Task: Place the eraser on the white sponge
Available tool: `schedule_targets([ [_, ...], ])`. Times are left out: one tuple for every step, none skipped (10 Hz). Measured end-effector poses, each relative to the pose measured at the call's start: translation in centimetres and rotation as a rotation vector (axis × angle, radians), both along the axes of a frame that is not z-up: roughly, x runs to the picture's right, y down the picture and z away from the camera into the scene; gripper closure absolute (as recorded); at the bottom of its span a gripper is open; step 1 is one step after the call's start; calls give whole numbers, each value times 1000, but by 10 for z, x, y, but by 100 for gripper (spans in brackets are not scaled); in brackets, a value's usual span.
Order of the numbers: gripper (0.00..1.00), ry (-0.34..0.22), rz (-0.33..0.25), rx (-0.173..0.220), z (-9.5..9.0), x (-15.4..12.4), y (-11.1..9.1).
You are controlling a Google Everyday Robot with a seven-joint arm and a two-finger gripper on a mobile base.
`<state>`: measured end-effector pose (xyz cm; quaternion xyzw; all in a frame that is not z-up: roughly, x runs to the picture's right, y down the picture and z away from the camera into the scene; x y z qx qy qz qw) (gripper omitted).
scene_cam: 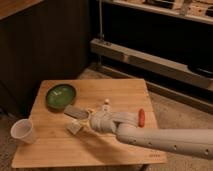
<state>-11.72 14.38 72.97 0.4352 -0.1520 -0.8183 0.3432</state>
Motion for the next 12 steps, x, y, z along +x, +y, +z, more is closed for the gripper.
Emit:
schedule_targets([
  [100,-10,5,-12,-1,0,1],
  [100,-26,7,-22,-2,-2,3],
  [100,-29,10,-28,-2,0,4],
  [100,-32,6,-34,-1,-1,5],
  [100,-35,0,-40,0,-2,7],
  [100,-45,-3,-41,0,-5,8],
  [100,-65,15,-38,-3,-5,5],
  [100,-100,43,-33,-6,-6,1],
  [100,-164,78,-10,-12,-9,-8],
  [100,-186,81,-11,-15,-16,-13],
  [100,-184,65,-14,-16,-20,-16],
  [100,-166,51,-19,-17,-20,-20],
])
